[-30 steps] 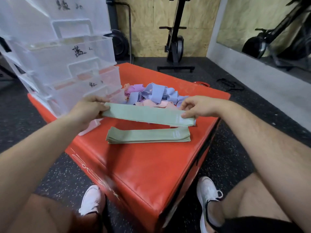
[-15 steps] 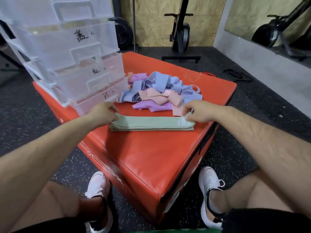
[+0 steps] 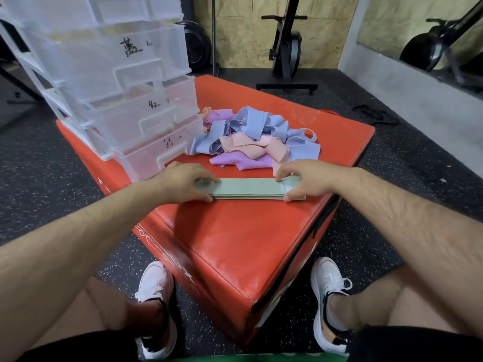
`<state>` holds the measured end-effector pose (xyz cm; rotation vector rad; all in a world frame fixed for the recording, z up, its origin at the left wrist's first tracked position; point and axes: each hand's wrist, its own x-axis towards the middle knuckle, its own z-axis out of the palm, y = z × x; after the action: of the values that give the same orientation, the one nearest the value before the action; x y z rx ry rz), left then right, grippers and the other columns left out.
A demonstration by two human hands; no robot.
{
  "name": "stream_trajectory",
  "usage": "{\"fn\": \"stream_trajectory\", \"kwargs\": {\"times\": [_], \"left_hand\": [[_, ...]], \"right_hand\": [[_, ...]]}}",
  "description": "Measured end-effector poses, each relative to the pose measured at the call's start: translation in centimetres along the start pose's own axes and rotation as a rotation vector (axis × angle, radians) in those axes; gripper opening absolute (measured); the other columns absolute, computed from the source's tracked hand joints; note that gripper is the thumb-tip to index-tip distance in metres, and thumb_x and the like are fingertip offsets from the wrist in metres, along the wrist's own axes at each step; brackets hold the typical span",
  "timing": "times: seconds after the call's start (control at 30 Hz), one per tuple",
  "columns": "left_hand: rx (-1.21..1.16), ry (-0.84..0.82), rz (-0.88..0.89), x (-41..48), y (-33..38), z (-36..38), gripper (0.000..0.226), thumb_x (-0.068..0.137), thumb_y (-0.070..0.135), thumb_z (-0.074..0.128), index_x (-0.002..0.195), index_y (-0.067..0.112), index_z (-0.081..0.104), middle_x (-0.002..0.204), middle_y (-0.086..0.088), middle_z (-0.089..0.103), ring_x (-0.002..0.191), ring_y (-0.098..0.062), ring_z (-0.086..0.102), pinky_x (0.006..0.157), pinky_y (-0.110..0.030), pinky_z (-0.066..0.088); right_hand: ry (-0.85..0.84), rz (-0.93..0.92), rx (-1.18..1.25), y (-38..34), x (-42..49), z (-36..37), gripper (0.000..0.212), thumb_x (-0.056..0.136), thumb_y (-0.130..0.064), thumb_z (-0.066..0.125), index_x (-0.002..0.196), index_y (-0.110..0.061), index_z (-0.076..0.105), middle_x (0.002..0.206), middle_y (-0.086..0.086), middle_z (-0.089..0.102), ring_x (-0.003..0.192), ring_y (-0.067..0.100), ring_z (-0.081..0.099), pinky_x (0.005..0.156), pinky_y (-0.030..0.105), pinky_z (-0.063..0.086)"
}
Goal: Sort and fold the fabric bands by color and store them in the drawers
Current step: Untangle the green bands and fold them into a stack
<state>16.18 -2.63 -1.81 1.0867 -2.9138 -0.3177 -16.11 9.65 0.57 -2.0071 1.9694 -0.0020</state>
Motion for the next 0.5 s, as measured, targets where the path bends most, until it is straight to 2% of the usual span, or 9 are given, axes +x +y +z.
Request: {"fn": "stream_trajectory", "kwargs": {"times": [0.1,0.2,0.27,0.33,0.4,0.5], "left_hand": [[0.007,0.005,0.002,0.3,-0.1,-0.1,0.058,0.07,0.066,0.07,0.123,0.047,0.058,0.112,0.021,0.055,0.112,-0.005,0.052,0.101,-0.039,0.038],[0.003,-0.013,-0.008,0.3,0.1,-0.2,0.073,0.057,0.085,0.052,0.12,0.049,0.058,0.114,0.021,0.055,0.112,-0.003,0.052,0.102,-0.037,0.037],[-0.055,0.036,-0.009,0.6,0.2,-0.3,0.073,0.057,0.092,0.047,0.115,0.05,0.06,0.112,0.021,0.055,0.11,-0.003,0.053,0.102,-0.037,0.039],[-0.09,0.142,-0.007,1.5,0.3,-0.8,0.063,0.065,0.088,0.049,0.112,0.048,0.062,0.111,0.016,0.058,0.108,-0.008,0.057,0.099,-0.04,0.044],[-0.128,0.217,-0.022,3.0,0.7,-1.4,0.052,0.071,0.074,0.058,0.111,0.041,0.065,0.108,0.008,0.06,0.103,-0.014,0.058,0.095,-0.041,0.047],[-0.184,0.253,-0.015,5.8,1.7,-2.1,0.059,0.065,0.067,0.052,0.11,0.032,0.07,0.103,0.003,0.06,0.097,-0.012,0.053,0.094,-0.039,0.047]], "right_hand": [[0.013,-0.004,-0.015,0.0,0.0,0.1,0.054,0.071,-0.052,0.08,0.119,-0.044,0.058,0.129,-0.017,0.057,0.114,0.011,0.054,0.1,0.034,0.046],[0.023,-0.002,-0.004,0.0,0.3,0.3,0.059,0.064,-0.066,0.076,0.116,-0.043,0.06,0.126,-0.018,0.057,0.114,0.009,0.054,0.101,0.035,0.047],[0.053,-0.002,0.022,0.0,0.6,-0.1,0.056,0.066,-0.072,0.071,0.113,-0.041,0.063,0.12,-0.016,0.057,0.111,0.009,0.054,0.099,0.034,0.047],[0.103,0.003,0.066,-0.2,1.1,-0.9,0.046,0.076,-0.066,0.069,0.113,-0.04,0.063,0.117,-0.012,0.056,0.104,0.01,0.054,0.093,0.031,0.046],[0.142,0.012,0.064,-0.4,2.0,-1.5,0.04,0.083,-0.058,0.068,0.117,-0.037,0.064,0.116,-0.01,0.057,0.101,0.011,0.054,0.088,0.03,0.046],[0.157,0.045,0.009,-0.8,4.6,-2.0,0.04,0.082,-0.053,0.068,0.117,-0.035,0.065,0.118,-0.009,0.057,0.11,0.016,0.055,0.094,0.037,0.049]]}}
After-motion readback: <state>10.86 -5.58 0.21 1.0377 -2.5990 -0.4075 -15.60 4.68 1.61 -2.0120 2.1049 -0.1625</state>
